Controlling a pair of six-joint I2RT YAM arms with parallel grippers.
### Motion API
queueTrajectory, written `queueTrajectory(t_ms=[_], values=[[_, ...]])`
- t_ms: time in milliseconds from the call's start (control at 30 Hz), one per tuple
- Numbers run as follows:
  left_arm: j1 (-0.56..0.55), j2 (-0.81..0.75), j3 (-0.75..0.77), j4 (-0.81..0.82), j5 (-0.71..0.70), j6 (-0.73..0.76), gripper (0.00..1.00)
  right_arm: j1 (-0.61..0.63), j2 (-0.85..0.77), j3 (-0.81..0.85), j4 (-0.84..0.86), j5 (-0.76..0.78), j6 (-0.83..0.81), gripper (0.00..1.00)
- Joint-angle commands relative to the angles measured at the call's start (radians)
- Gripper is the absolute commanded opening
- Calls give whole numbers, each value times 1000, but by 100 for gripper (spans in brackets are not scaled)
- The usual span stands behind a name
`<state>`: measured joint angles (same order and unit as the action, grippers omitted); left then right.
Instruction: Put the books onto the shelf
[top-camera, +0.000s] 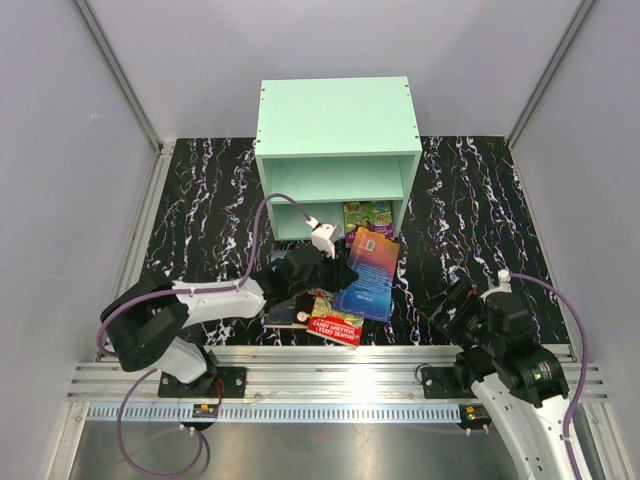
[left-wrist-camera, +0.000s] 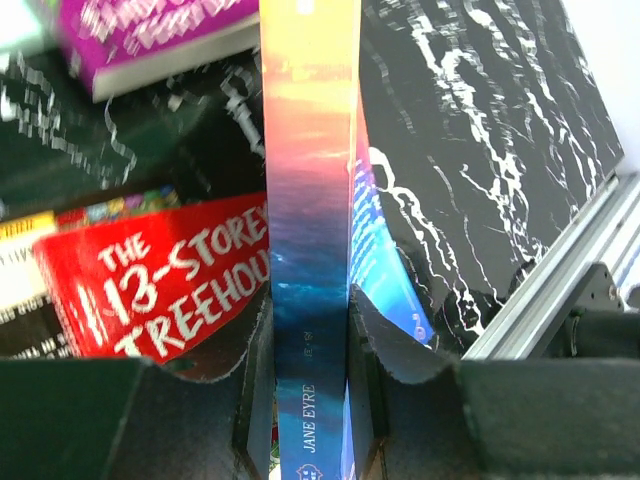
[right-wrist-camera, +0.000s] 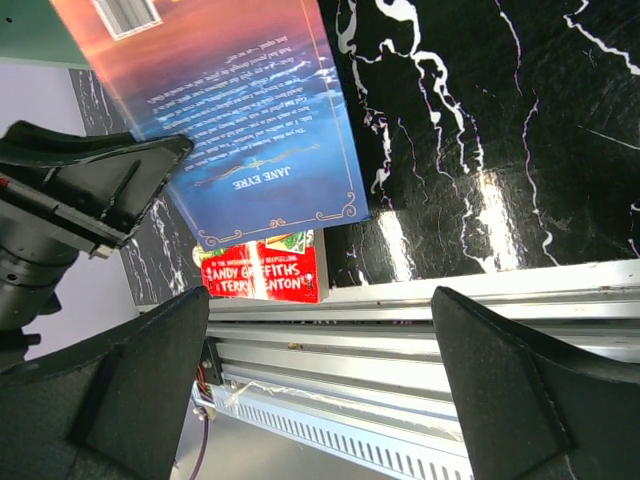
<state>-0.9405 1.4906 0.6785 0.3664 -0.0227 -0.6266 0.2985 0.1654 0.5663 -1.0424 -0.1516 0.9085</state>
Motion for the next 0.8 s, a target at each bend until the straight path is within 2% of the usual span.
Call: queueTrajectory(t_ms=[0, 100, 333, 600, 700, 767], values=[[26, -84, 23, 235, 38, 162, 0, 5, -6, -25, -48, 0, -37, 100], [54, -104, 3, 264, 89, 168, 0, 5, -3, -31, -45, 1, -40, 100], [97, -104, -17, 273, 9, 150, 0, 5, 5, -45, -39, 9, -48, 100], [101, 57, 110, 298, -154, 97, 0, 5, 8, -51, -25, 21, -57, 100], [103, 135, 183, 275, -184, 59, 0, 5, 6, -52, -25, 18, -60, 100], [103, 189, 231, 199, -218, 13, 0, 4, 2, -52, -27, 20, -60, 100]])
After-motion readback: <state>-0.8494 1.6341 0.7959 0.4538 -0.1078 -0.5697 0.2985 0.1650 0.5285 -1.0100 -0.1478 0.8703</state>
